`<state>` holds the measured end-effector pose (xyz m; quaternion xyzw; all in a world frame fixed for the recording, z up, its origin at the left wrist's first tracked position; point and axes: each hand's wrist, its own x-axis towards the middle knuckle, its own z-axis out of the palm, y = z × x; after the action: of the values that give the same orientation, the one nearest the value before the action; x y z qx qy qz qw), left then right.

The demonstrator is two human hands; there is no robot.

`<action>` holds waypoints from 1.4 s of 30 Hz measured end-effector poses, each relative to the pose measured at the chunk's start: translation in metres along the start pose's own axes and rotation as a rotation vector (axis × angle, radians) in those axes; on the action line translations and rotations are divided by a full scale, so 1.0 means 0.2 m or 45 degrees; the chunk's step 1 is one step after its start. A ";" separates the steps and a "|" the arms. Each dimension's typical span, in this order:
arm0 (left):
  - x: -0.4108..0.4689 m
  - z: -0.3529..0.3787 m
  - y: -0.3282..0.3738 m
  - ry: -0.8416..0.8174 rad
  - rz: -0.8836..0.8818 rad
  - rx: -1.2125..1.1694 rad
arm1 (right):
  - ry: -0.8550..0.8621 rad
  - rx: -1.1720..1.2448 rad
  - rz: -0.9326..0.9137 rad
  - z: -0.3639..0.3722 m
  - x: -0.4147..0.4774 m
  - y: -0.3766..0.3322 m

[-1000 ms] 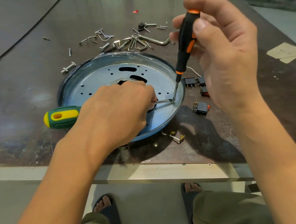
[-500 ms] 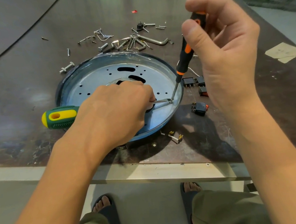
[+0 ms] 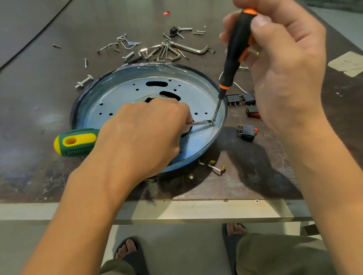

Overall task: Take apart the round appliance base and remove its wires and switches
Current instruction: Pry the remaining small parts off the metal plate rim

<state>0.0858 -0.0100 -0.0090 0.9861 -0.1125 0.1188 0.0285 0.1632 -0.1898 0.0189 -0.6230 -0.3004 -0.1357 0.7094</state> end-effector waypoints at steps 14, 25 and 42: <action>0.00 0.00 0.00 -0.014 -0.009 0.003 | 0.017 -0.076 -0.017 0.03 0.00 -0.01; 0.00 -0.01 0.00 -0.002 -0.008 0.016 | -0.017 -0.057 0.022 0.02 0.00 -0.01; 0.00 -0.02 0.01 0.003 -0.011 -0.003 | -0.023 -0.164 -0.033 -0.07 0.05 -0.07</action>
<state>0.0844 -0.0118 -0.0059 0.9864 -0.1084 0.1199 0.0303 0.1671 -0.2042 0.0345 -0.6647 -0.3054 -0.1583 0.6632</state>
